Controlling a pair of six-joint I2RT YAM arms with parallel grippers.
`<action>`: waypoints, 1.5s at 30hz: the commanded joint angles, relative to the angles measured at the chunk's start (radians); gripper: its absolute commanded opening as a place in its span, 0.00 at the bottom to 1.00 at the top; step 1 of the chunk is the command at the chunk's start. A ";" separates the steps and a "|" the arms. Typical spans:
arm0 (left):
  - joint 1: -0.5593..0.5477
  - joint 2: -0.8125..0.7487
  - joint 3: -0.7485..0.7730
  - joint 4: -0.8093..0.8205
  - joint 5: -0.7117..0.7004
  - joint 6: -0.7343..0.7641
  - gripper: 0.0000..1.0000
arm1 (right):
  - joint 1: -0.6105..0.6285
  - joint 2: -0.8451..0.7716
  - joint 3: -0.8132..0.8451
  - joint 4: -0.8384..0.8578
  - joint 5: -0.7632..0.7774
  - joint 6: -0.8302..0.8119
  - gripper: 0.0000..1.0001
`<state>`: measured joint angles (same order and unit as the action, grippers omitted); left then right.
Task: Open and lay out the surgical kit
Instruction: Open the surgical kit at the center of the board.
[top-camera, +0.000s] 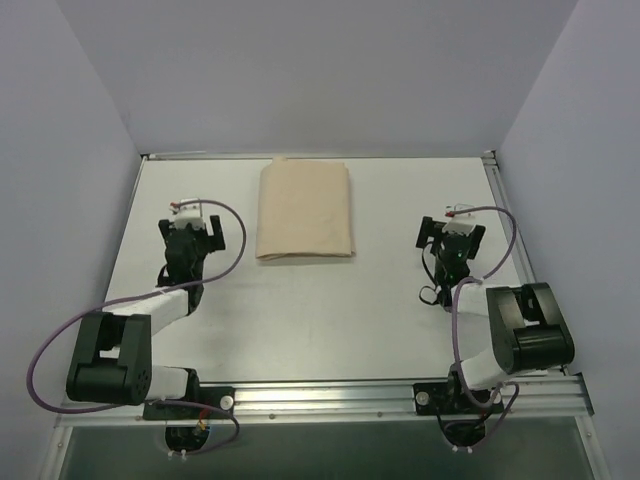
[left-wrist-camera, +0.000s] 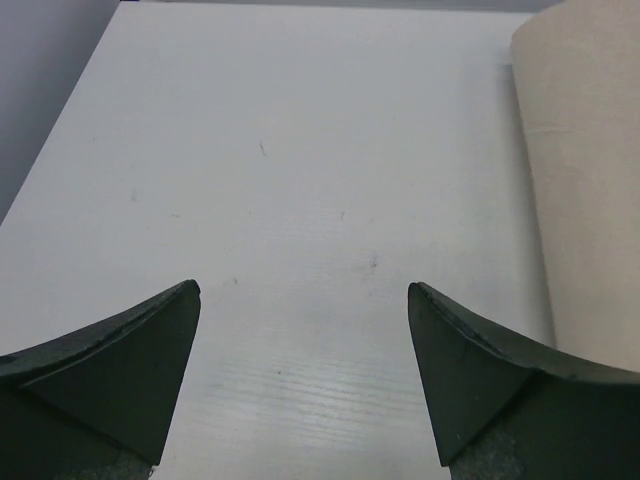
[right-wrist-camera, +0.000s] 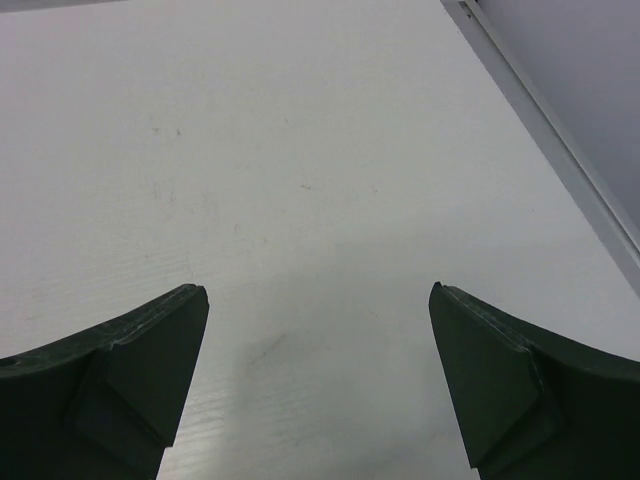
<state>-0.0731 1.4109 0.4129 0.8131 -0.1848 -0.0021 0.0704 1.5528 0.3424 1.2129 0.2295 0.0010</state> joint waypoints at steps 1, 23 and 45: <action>-0.053 -0.110 0.261 -0.361 -0.183 -0.124 0.94 | 0.064 -0.166 0.119 -0.236 0.177 0.058 1.00; 0.105 0.282 0.645 -0.830 0.660 -0.610 0.94 | 0.072 0.390 0.690 -0.434 -0.915 0.588 0.93; -0.039 0.516 0.664 -0.670 0.719 -0.702 0.68 | 0.152 0.590 0.741 -0.402 -0.969 0.646 0.71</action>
<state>-0.1036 1.9133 1.0405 0.1165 0.5308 -0.7025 0.2092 2.1136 1.0756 0.8185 -0.7155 0.6331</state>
